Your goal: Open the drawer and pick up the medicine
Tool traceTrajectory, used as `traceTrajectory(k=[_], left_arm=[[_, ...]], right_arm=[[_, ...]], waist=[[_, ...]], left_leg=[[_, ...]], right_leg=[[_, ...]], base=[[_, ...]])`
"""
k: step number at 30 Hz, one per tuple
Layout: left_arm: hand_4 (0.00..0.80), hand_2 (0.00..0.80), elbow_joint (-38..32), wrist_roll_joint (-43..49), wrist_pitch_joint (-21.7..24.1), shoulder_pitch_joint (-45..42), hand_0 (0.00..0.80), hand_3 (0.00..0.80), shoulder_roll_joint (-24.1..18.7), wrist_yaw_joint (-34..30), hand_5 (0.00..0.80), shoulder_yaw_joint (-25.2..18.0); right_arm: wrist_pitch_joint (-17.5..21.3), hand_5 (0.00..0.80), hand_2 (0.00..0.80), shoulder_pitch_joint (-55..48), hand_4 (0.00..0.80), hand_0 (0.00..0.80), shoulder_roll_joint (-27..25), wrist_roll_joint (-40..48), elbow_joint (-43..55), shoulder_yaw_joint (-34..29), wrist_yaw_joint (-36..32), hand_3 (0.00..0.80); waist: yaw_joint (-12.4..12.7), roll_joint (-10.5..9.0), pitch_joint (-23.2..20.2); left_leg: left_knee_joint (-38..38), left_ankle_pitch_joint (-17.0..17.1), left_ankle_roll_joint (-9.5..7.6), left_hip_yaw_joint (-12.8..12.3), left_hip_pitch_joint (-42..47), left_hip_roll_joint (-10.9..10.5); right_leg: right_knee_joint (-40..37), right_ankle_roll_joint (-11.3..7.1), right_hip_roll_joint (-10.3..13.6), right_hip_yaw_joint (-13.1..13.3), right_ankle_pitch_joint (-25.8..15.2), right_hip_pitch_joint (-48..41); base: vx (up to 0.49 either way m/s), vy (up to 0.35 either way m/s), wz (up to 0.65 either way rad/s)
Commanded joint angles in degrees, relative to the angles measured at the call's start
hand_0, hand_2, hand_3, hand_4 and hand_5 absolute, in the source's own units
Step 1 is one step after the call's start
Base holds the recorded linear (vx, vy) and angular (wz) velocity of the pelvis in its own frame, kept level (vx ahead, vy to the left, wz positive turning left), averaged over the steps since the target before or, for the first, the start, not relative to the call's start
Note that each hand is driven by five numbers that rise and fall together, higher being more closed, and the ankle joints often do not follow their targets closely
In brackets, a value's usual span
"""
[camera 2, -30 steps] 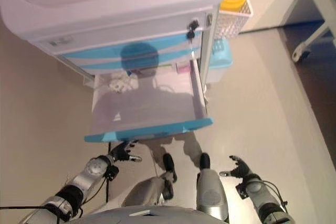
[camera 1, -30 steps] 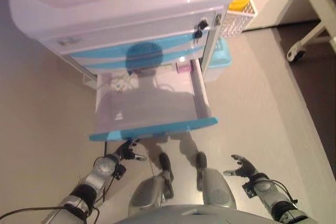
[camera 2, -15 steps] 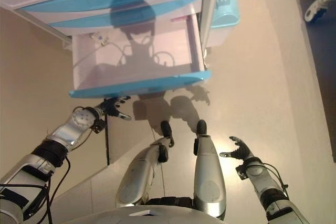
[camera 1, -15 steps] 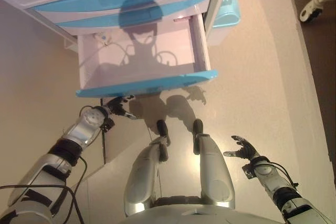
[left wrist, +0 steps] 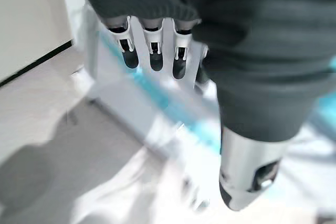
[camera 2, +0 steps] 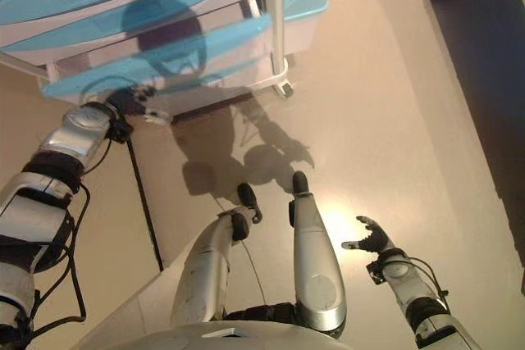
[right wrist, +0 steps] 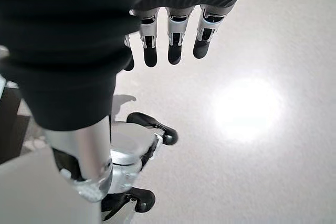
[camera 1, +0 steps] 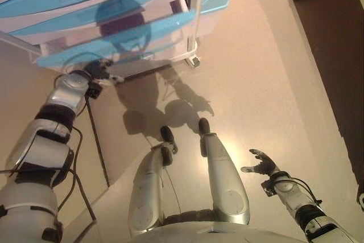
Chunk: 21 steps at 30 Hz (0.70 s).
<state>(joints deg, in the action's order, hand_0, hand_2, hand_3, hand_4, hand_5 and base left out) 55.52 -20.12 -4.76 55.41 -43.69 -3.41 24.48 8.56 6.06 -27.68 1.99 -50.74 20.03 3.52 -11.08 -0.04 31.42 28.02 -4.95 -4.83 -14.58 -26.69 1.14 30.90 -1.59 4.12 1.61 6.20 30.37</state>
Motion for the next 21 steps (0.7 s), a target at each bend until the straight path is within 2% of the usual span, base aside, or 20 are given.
traceTrajectory(k=[1, 5, 10, 16, 21], left_arm=[[0.000, 0.000, -0.1, -5.2, 9.9, 6.1, 0.000, 0.000, -4.2, 11.4, 0.000, -6.6], [0.000, 0.000, -2.9, -4.7, 13.8, 4.3, 0.000, 0.000, -2.2, 17.2, 0.000, -8.9], [0.000, 0.000, -6.8, -0.2, 13.4, 0.4, 0.000, 0.000, -0.3, 18.4, 0.000, -9.4], [0.000, 0.000, -9.0, -2.9, 13.3, -5.3, 0.000, 0.000, 0.5, 13.0, 0.000, -9.1], [0.000, 0.000, -13.6, -10.4, 15.7, -18.6, 0.000, 0.000, 6.2, 4.9, 0.000, -11.5]], right_arm=[[1.9, 0.000, 0.000, -3.4, 0.000, 0.000, 1.1, 2.4, 0.8, 2.3, 2.0, 0.000], [2.6, 0.000, 0.000, -3.2, 0.000, 0.000, 2.5, 2.8, 0.7, 3.1, 3.0, 0.000], [2.0, 0.000, 0.000, -2.6, 0.000, 0.000, 3.4, 2.2, 1.6, 3.6, 3.3, 0.000], [1.2, 0.000, 0.000, -2.5, 0.000, 0.000, 4.1, 1.7, 2.5, 3.0, 3.2, 0.000], [1.6, 0.000, 0.000, -2.9, 0.000, 0.000, 5.4, 0.5, 1.3, 1.1, 2.7, 0.000]], waist=[[-0.3, -1.18, -2.4], [0.5, -1.58, -2.5], [1.5, -1.93, -2.2], [2.9, -1.69, -2.2], [5.0, -1.00, -3.1]], left_leg=[[1.2, -6.6, -0.91, 0.9, 3.0, -2.5], [0.7, -6.7, -0.80, 1.4, 3.0, -2.5], [-0.6, -4.7, -1.08, 1.7, 2.4, -3.1], [-2.7, -3.9, -1.06, 2.9, 4.3, -3.5], [-5.9, -2.8, -0.39, 4.1, 8.1, -4.1]], right_leg=[[-2.1, -1.37, -1.5, -0.2, -1.7, -0.5], [-3.0, -1.33, -2.0, -0.2, -1.8, -0.8], [-4.7, -0.73, -2.4, -0.4, -3.7, -0.8], [-5.9, -0.79, -2.4, -1.1, -3.7, -3.0], [-8.7, -1.00, -1.2, -3.1, -4.0, -7.4]], base=[[0.006, -0.066, -0.07], [0.003, -0.054, -0.13], [-0.051, -0.055, 0.01], [-0.009, -0.058, 0.09], [0.004, -0.065, 0.11]])
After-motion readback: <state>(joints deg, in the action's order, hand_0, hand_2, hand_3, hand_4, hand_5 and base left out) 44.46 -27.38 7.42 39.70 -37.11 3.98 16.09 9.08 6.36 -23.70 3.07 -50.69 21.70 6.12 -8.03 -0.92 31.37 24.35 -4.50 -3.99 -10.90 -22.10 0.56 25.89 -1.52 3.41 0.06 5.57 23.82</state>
